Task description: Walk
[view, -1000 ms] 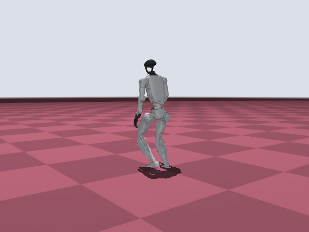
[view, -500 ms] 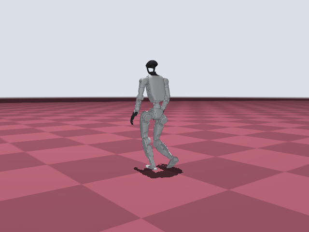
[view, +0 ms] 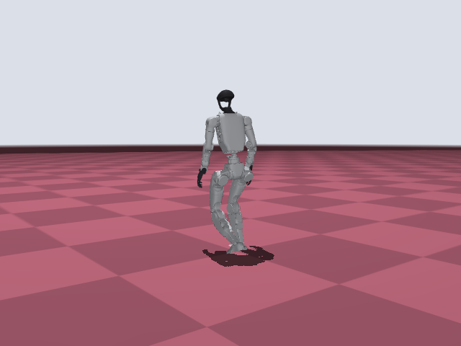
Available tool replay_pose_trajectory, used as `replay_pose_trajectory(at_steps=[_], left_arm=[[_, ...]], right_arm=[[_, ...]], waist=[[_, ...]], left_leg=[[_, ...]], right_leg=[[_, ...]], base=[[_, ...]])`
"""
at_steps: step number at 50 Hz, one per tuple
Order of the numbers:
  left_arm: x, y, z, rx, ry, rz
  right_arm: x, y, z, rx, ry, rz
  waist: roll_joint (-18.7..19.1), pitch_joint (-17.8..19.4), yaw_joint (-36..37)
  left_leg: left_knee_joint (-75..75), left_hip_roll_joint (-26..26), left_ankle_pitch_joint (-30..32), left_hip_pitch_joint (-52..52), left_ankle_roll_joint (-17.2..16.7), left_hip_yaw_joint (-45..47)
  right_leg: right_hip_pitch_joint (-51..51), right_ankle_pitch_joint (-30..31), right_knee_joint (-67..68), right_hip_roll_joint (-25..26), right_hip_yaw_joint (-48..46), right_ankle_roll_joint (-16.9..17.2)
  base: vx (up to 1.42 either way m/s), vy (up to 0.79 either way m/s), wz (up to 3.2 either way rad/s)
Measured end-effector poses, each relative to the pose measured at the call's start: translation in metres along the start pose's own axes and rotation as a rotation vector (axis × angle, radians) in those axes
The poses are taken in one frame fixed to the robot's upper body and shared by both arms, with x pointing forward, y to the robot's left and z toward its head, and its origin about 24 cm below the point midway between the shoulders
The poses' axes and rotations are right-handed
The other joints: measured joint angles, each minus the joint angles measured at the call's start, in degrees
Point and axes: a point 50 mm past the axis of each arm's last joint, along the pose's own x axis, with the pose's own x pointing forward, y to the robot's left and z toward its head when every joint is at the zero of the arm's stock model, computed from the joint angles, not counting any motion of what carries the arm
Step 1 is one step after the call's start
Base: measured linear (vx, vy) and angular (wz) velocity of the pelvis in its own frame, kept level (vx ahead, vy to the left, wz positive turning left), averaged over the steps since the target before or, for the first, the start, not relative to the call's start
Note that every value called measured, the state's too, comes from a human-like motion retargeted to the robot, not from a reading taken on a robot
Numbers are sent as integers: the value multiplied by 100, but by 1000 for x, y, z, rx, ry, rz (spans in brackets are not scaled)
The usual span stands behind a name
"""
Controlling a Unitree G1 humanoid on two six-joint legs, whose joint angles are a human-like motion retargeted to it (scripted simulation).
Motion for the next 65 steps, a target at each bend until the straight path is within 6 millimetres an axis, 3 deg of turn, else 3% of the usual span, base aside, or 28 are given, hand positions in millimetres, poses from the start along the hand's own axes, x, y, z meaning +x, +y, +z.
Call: replay_pose_trajectory(at_steps=[4,7,11,15,18,20,26,30,35,38,41,44,47,50,53,56,58,61,65], left_arm=[[-19,-12,-56,31,174,-66],[-32,-17,-84,38,252,-100],[-43,-23,-100,19,287,-121],[-43,-26,-98,9,268,-116],[-35,-24,-83,22,211,-100],[-29,-23,-69,34,160,-87],[-1,3,10,68,-97,26],[9,35,73,63,-266,150],[10,65,123,35,-395,255],[9,70,128,43,-418,277],[8,62,115,51,-405,264],[7,47,80,41,-332,222],[2,30,38,28,-209,155],[-7,9,-11,41,-45,66],[-23,-7,-57,58,104,-24],[-38,-19,-88,60,203,-88],[-46,-24,-100,52,242,-111],[-50,-27,-106,40,260,-126],[-43,-22,-95,38,216,-99]], right_arm=[[12,-19,61,16,-206,-64],[15,-36,109,19,-366,-129],[10,-57,161,22,-541,-214],[5,-65,184,20,-621,-260],[7,-59,177,10,-596,-255],[11,-50,157,-6,-533,-230],[14,-10,64,-88,-215,-80],[3,4,5,-138,-15,-6],[-18,7,-50,-122,166,17],[-24,6,-61,-77,196,-4],[-24,5,-56,-36,160,-36],[-14,0,-27,-12,38,-80],[1,-15,27,3,-149,-145],[9,-33,90,20,-354,-212],[6,-50,147,41,-538,-268],[0,-62,185,60,-659,-312],[-3,-67,197,68,-694,-330],[-1,-65,195,67,-677,-331],[9,-47,152,27,-528,-271]], waist=[[0,-2,333],[-134,20,541],[-347,27,715],[-643,4,688],[-834,27,596],[-936,50,500],[-1376,176,113],[-1416,245,-215],[-1212,239,-516],[-1055,175,-527],[-922,155,-405],[-827,209,-206],[-557,274,124],[-517,288,436],[-600,267,628],[-730,205,727],[-848,154,737],[-1057,98,690],[-1360,69,550]], left_leg=[[822,311,103,-823,136,146],[535,288,-36,-1344,347,269],[-830,-88,-59,-1797,522,346],[-2449,-772,256,-1829,627,298],[-2797,-1157,478,-1626,694,292],[-2670,-1358,510,-1514,751,313],[-2937,-2043,381,-804,969,341],[-3399,-2171,266,-265,1043,159],[-3939,-1965,179,325,968,-93],[-3837,-1697,15,456,856,-120],[-2888,-1372,-169,259,659,0],[-1204,-938,-8,-256,448,257],[369,-279,146,-983,416,388],[752,-39,64,-1552,585,488],[72,-149,-34,-1921,703,560],[-1144,-497,13,-2062,748,566],[-1970,-823,151,-2019,769,541],[-2664,-1280,418,-1789,838,540],[-2901,-1794,595,-1388,979,621]], right_leg=[[441,-250,-273,165,157,-120],[826,-434,-475,70,320,-122],[1276,-655,-704,-219,461,-51],[1548,-904,-659,-661,535,75],[1641,-1133,-208,-909,634,151],[1647,-1194,266,-1033,698,240],[1150,-283,2290,-1673,771,859],[371,5,3201,-1996,652,814],[-365,-439,2315,-1964,460,512],[-364,-525,1226,-1612,410,466],[-67,-582,730,-1294,287,351],[278,-840,772,-1034,150,109],[625,-1062,579,-573,70,-173],[922,-1257,389,-415,216,-263],[1213,-1332,152,-481,364,-197],[1485,-1346,-81,-688,444,-67],[1621,-1374,-111,-897,472,38],[1750,-1430,173,-1234,551,211],[1747,-1057,1084,-1661,708,604]], base=[[-3,-3,-61],[-1,-1,-43],[0,0,-14],[0,0,0],[0,0,0],[0,0,0],[0,0,0],[0,0,0],[0,0,0],[0,-2,-14],[-3,-4,-31],[-7,-4,-41],[-5,-3,-77],[-3,-1,-77],[0,1,-56],[2,3,-35],[3,4,-24],[4,5,-22],[4,5,-17]])
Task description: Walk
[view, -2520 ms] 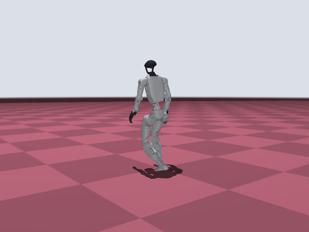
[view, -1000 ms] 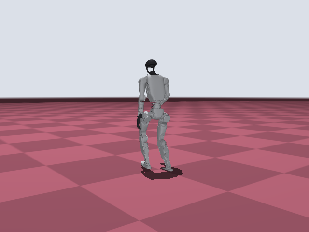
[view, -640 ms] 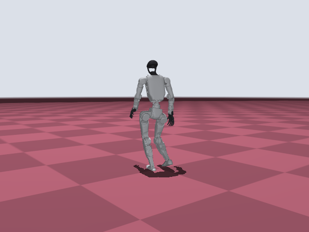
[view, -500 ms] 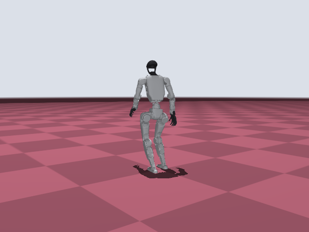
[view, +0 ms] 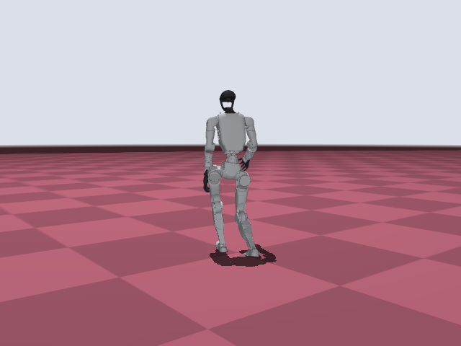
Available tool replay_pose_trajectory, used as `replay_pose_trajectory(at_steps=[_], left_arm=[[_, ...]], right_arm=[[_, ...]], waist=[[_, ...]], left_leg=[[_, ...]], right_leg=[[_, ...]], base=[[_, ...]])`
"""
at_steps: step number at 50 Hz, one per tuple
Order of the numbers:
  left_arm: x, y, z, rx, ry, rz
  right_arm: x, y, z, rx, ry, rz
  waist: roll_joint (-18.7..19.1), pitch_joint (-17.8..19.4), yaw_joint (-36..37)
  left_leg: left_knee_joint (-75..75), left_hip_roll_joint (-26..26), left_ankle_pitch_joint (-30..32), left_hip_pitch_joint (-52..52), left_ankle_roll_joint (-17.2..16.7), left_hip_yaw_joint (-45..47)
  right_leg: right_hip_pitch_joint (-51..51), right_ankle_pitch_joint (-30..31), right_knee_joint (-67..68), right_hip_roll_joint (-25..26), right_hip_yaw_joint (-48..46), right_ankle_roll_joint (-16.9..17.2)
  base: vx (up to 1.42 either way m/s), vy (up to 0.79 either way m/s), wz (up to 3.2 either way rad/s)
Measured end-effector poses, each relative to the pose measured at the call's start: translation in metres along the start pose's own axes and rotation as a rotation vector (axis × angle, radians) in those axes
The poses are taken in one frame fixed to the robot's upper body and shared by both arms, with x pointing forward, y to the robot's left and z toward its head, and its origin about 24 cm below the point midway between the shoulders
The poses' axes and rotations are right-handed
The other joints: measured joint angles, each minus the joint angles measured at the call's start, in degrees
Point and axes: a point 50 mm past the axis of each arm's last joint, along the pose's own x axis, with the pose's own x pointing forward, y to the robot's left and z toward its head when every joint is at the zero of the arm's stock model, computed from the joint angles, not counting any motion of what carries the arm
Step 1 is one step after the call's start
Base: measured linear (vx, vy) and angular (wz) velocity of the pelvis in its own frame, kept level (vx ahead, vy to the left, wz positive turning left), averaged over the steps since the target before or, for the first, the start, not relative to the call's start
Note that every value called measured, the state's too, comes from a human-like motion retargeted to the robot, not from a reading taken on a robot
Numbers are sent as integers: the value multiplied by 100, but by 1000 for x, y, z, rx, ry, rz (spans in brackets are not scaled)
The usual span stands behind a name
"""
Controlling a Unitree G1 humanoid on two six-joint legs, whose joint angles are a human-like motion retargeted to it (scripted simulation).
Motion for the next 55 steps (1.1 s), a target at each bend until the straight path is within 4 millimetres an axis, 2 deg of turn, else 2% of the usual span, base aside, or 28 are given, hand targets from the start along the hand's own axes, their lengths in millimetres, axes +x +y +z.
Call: replay_pose_trajectory(at_steps=[3,5,9,12,15,19,23,28,32,37,41,45,48,52,55], left_arm=[[6,12,26,-7,-89,59],[10,26,51,-15,-168,116],[11,58,105,-44,-338,244],[5,78,141,-89,-454,327],[-2,91,169,-125,-551,385],[-9,94,180,-151,-615,418],[-7,82,168,-154,-596,388],[1,61,126,-127,-466,303],[4,52,91,-112,-356,255],[4,59,63,-127,-274,250],[2,71,49,-140,-242,265],[0,79,36,-162,-211,273],[-2,81,26,-179,-191,271],[-5,74,16,-205,-171,251],[-7,60,8,-223,-146,219]], right_arm=[[-26,18,-42,-46,154,99],[-45,28,-68,-82,257,166],[-87,34,-114,-159,446,254],[-115,30,-141,-201,565,278],[-137,22,-160,-216,665,265],[-150,14,-171,-207,733,224],[-147,13,-168,-189,719,191],[-118,14,-147,-155,589,151],[-95,16,-124,-115,463,130],[-83,18,-104,-33,374,120],[-91,25,-106,37,399,131],[-102,30,-114,91,453,150],[-99,30,-113,105,451,151],[-73,17,-94,62,354,112],[-44,1,-69,2,234,61]], waist=[[-210,28,-161],[-297,60,-278],[-211,128,-561],[-23,153,-767],[242,105,-860],[565,-80,-731],[599,-89,-599],[641,-36,-450],[534,72,-447],[195,172,-511],[-117,158,-439],[-346,58,-297],[-293,-16,-143],[-17,-11,98],[178,18,262]], left_leg=[[-178,-333,-77,362,131,58],[-453,-480,-112,681,196,45],[-957,-469,-219,1324,189,-102],[-1218,-315,-341,1698,124,-245],[-1397,-59,-516,1907,79,-381],[-1426,328,-755,1883,11,-410],[-986,445,-1036,1789,-10,-351],[-422,641,-1199,1585,-13,-243],[-45,660,-1266,1411,34,-145],[141,377,-1274,1329,130,-145],[194,146,-1208,1328,168,-207],[412,129,-1039,1200,112,-127],[968,471,-935,838,-5,35],[2083,1142,-895,38,-57,206],[2450,1449,-910,-517,-37,218]], right_leg=[[-323,847,1165,-382,5,340],[-683,1244,1872,-637,-37,385],[-1491,1050,2302,-878,-204,72],[-2038,641,1612,-806,-355,-157],[-2442,469,215,-416,-387,-192],[-2701,559,-1610,159,-301,-160],[-2831,546,-1719,249,-368,-176],[-2809,625,-1317,248,-574,-229],[-2811,568,-404,11,-693,-282],[-2511,512,1290,-477,-662,-333],[-1730,588,1903,-503,-483,-177],[-776,574,1424,-317,-429,-3],[-215,354,513,12,-471,-78],[85,-43,-362,508,-501,-387],[71,-285,-693,783,-412,-568]], base=[[3,5,-20],[3,5,-29],[3,5,-23],[3,3,-20],[2,2,-30],[-3,2,-47],[-5,-1,-46],[-5,-2,-61],[-7,-2,-64],[-7,-2,-41],[-7,-3,-25],[-9,-5,-30],[-10,-4,-53],[-11,-3,-82],[-11,-1,-105]])
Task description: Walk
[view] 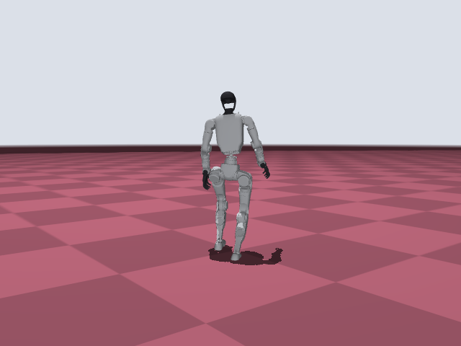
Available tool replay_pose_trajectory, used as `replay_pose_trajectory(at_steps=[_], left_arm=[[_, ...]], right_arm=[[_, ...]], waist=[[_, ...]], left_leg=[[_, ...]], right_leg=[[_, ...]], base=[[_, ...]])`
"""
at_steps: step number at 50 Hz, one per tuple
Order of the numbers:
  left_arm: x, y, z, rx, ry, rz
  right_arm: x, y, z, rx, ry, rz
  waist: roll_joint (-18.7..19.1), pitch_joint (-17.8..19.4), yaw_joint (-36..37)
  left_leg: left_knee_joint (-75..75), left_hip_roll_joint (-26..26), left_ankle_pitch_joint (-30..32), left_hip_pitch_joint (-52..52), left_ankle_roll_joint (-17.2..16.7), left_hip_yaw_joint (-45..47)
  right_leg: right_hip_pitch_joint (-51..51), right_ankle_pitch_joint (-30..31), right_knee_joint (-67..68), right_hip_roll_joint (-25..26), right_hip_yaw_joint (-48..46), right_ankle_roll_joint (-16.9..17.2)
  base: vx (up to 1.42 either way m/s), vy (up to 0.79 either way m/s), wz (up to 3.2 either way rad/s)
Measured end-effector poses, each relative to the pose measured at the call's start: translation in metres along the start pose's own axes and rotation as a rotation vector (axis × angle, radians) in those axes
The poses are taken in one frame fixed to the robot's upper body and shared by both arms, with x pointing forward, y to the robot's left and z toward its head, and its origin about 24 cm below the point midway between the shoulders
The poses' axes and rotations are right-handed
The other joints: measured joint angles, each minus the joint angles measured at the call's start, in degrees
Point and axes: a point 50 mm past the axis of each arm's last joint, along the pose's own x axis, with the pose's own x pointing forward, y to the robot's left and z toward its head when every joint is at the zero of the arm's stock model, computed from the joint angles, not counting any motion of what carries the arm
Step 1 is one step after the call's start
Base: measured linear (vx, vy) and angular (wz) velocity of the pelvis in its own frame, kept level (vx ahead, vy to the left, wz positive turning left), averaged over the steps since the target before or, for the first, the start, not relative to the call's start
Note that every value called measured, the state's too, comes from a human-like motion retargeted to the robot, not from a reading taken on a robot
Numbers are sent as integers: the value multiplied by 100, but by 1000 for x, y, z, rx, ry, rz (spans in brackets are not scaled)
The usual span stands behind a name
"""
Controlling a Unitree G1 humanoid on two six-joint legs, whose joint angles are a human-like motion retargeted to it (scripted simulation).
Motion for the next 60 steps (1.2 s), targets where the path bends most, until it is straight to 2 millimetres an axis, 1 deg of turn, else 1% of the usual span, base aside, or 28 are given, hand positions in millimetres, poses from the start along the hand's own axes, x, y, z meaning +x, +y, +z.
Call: replay_pose_trajectory(at_steps=[2,5,7,10,13,15,17,18,20,23,25,27,30,33,35,36,37,40,43,45,47,51,55,58,60], left_arm=[[-5,-8,-10,-7,34,-22],[-14,-19,-27,-8,92,-53],[-18,-24,-37,-6,129,-72],[-24,-29,-47,4,169,-97],[-22,-27,-44,23,159,-95],[-18,-26,-37,29,130,-85],[-11,-23,-23,32,79,-63],[-8,-20,-14,34,48,-50],[-2,-17,1,36,-11,-25],[11,-4,37,37,-120,42],[17,4,57,31,-184,82],[21,12,77,24,-245,114],[24,20,102,13,-326,155],[25,24,117,5,-376,178],[24,23,116,1,-380,183],[24,24,118,0,-383,184],[25,24,117,-1,-379,183],[24,18,104,1,-334,154],[21,11,79,14,-254,117],[20,9,64,25,-203,91],[15,4,44,36,-142,64],[5,-1,10,55,-37,21],[-7,-4,-17,70,40,-11],[-13,-6,-26,76,60,-37],[-14,-8,-26,75,57,-57]], right_arm=[[12,-11,22,-33,-76,-41],[25,-22,51,-64,-165,-88],[29,-23,62,-74,-193,-97],[31,-19,66,-85,-197,-89],[25,-8,47,-101,-138,-47],[18,2,30,-112,-82,-1],[9,14,13,-126,-24,57],[5,19,5,-136,4,86],[-7,29,-15,-161,67,139],[-19,38,-35,-198,133,193],[-29,40,-49,-223,181,214],[-38,41,-63,-242,228,222],[-49,38,-80,-249,295,218],[-58,35,-92,-234,347,202],[-64,34,-99,-224,377,194],[-63,32,-99,-213,380,187],[-63,31,-100,-204,385,182],[-63,30,-99,-179,389,172],[-65,31,-100,-159,394,167],[-62,31,-98,-144,391,161],[-62,31,-98,-139,387,156],[-55,29,-90,-139,354,133],[-45,27,-78,-164,303,109],[-34,23,-66,-193,248,89],[-24,18,-53,-211,206,69]], waist=[[57,-9,65],[26,-100,95],[-72,-203,67],[-272,-341,0],[-471,-437,-99],[-588,-470,-181],[-663,-473,-270],[-674,-472,-317],[-683,-469,-450],[-514,-446,-584],[-392,-440,-711],[-246,-454,-826],[-10,-519,-947],[175,-652,-984],[154,-665,-1027],[212,-750,-1012],[241,-808,-1006],[223,-898,-1020],[132,-930,-1029],[113,-988,-1036],[43,-993,-1025],[-49,-985,-981],[11,-914,-821],[180,-826,-617],[341,-775,-452]], left_leg=[[-244,30,-46,-221,36,29],[-1121,-168,-4,-345,64,82],[-1711,-422,134,-289,76,96],[-2231,-845,391,-83,120,89],[-2421,-1225,540,226,210,92],[-2571,-1456,528,492,296,111],[-2787,-1628,464,813,373,122],[-2896,-1678,415,981,403,118],[-2876,-1749,233,1224,442,130],[-3491,-1662,190,1876,423,41],[-3708,-1575,109,2195,382,18],[-3889,-1454,26,2435,341,11],[-4112,-1239,-86,2661,297,16],[-4282,-1037,-156,2710,260,72],[-4137,-1005,-247,2703,215,172],[-4319,-959,-209,2719,235,183],[-4402,-924,-200,2725,241,212],[-4429,-899,-220,2758,242,310],[-4122,-862,-322,2729,181,458],[-4273,-883,-264,2846,197,438],[-4027,-856,-327,2862,141,504],[-3465,-749,-421,2934,78,540],[-1826,-237,-521,2636,23,627],[-266,350,-401,2131,90,627],[466,717,-390,1678,165,551]], right_leg=[[-49,-122,-132,44,67,-47],[-154,-211,-245,-72,150,-12],[-228,-213,-173,-255,200,78],[-295,-139,147,-566,320,268],[-369,259,728,-873,431,570],[-516,781,1303,-1097,461,819],[-807,1334,1978,-1348,426,964],[-984,1526,2289,-1465,388,973],[-1316,1610,2813,-1726,280,901],[-1895,1375,2849,-1801,103,637],[-2207,1116,2527,-1799,-37,504],[-2463,946,1914,-1687,-156,432],[-2742,904,711,-1326,-213,458],[-2913,1034,-509,-927,-148,562],[-3045,998,-712,-880,-65,621],[-3033,1106,-1037,-787,-92,621],[-3042,1173,-1222,-728,-106,626],[-3084,1266,-1264,-705,-148,645],[-3140,1234,-835,-755,-142,656],[-3031,1266,-804,-757,-184,660],[-2982,1228,-470,-797,-176,658],[-2659,1149,-33,-803,-210,613],[-2253,939,281,-552,-271,434],[-1950,698,315,-202,-315,209],[-1738,627,128,63,-337,72]], base=[[-8,0,-107],[-5,2,-96],[-1,2,-81],[2,3,-65],[3,4,-50],[2,5,-50],[1,6,-65],[1,6,-72],[1,6,-76],[3,6,-93],[2,4,-81],[1,3,-77],[0,1,-74],[-3,0,-67],[-6,-3,-57],[-1,-1,-66],[0,-2,-71],[0,-3,-67],[0,-5,-63],[5,-4,-54],[2,-6,-52],[1,-7,-47],[-2,-8,-53],[-4,-6,-54],[-5,-4,-49]])
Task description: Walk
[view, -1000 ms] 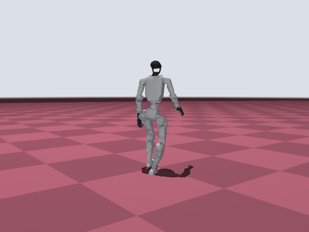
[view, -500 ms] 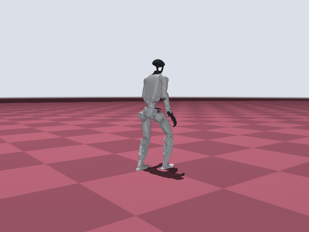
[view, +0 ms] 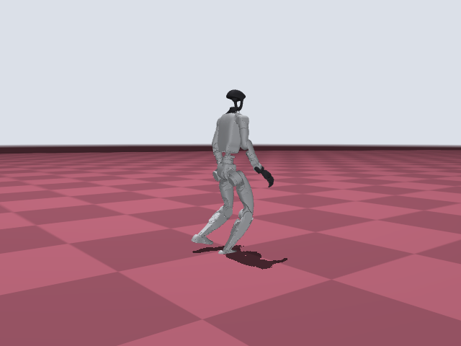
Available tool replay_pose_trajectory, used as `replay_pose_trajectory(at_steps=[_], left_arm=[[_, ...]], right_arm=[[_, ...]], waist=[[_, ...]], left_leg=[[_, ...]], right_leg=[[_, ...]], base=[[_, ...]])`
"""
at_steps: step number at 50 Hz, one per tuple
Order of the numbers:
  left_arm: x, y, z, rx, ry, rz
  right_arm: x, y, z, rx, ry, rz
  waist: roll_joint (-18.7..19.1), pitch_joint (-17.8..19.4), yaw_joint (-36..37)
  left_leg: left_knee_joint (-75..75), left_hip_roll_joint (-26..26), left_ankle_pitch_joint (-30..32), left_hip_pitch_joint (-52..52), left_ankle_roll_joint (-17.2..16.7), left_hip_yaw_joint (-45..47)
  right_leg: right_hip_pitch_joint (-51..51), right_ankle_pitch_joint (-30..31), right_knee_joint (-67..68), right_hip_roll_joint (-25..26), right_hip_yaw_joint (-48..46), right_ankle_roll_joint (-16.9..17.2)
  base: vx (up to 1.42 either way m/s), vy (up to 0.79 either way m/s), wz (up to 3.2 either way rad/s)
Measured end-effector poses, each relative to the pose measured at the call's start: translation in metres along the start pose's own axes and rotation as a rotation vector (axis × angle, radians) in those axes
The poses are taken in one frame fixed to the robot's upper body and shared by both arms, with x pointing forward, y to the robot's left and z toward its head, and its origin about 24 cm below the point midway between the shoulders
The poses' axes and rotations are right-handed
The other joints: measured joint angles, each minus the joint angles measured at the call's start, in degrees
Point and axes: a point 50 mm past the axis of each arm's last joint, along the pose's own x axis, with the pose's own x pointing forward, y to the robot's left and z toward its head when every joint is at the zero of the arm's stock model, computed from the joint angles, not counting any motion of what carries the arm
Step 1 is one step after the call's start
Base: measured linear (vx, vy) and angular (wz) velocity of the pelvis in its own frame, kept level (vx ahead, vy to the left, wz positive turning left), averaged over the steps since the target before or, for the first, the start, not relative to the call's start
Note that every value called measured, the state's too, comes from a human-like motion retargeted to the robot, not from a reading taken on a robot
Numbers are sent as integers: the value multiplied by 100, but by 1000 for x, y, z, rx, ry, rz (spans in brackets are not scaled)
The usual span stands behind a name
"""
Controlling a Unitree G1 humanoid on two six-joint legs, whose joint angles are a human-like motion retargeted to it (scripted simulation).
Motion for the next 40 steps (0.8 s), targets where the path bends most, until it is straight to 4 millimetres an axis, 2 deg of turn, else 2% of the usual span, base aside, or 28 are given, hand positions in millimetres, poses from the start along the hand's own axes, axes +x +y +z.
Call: replay_pose_trajectory(at_steps=[2,5,8,13,18,20,22,24,26,30,33,37,40], left_arm=[[-1,-3,1,-4,-4,-21],[-3,-10,-1,-10,1,-52],[-7,-17,-10,-13,28,-86],[-16,-27,-29,-22,100,-135],[-28,-35,-49,-5,171,-171],[-27,-31,-51,18,176,-165],[-26,-30,-49,31,168,-158],[-20,-25,-40,49,137,-134],[-11,-17,-25,72,86,-102],[10,6,18,109,-47,-1],[22,25,56,99,-163,80],[28,44,105,84,-321,163],[28,46,123,83,-392,185]], right_arm=[[7,-9,13,-10,-37,-26],[15,-20,31,-13,-91,-59],[20,-29,47,-2,-147,-81],[23,-37,65,10,-220,-85],[19,-31,63,4,-234,-57],[16,-24,57,7,-215,-27],[11,-13,44,5,-178,17],[6,-2,34,3,-143,72],[1,9,25,-14,-113,123],[-7,24,10,-61,-75,201],[-14,31,-3,-84,-41,231],[-20,34,-19,-89,15,240],[-27,35,-33,-93,60,244]], waist=[[101,27,160],[93,36,326],[0,-10,387],[-254,-212,284],[-425,-396,145],[-604,-428,62],[-708,-454,-59],[-821,-455,-171],[-844,-449,-273],[-748,-412,-458],[-580,-397,-590],[-279,-467,-645],[-216,-530,-638]], left_leg=[[262,192,-92,-459,79,-71],[-49,140,-193,-1069,149,-116],[-1015,-189,-80,-1519,81,-151],[-3046,-1072,634,-1872,-109,-387],[-2957,-1563,950,-1894,-50,-532],[-3091,-1854,1055,-1579,72,-511],[-2937,-2043,934,-1393,185,-461],[-3070,-2220,813,-1053,299,-401],[-3296,-2288,691,-671,359,-382],[-4156,-2293,652,307,313,-468],[-4729,-2200,693,915,201,-563],[-5334,-1944,738,1478,56,-643],[-5177,-1842,599,1608,-48,-651]], right_leg=[[203,-26,-236,180,45,-72],[484,-70,-523,225,175,-80],[736,-117,-724,114,316,-16],[1013,-257,-783,-296,490,123],[1177,-411,-16,-543,722,327],[1302,-179,322,-758,835,562],[1189,361,1033,-942,843,840],[889,1001,1833,-1190,809,1048],[451,1337,2494,-1410,702,1028],[-490,1010,2802,-1690,426,642],[-1047,704,1985,-1605,214,484],[-1468,756,15,-1058,118,556],[-1635,787,-914,-737,283,685]], base=[[-4,-2,-47],[-3,0,-36],[0,2,-23],[0,0,-4],[3,2,-28],[7,4,-23],[2,4,-26],[0,4,-38],[1,5,-57],[2,5,-64],[3,2,-44],[2,0,-34],[-2,-4,-22]])
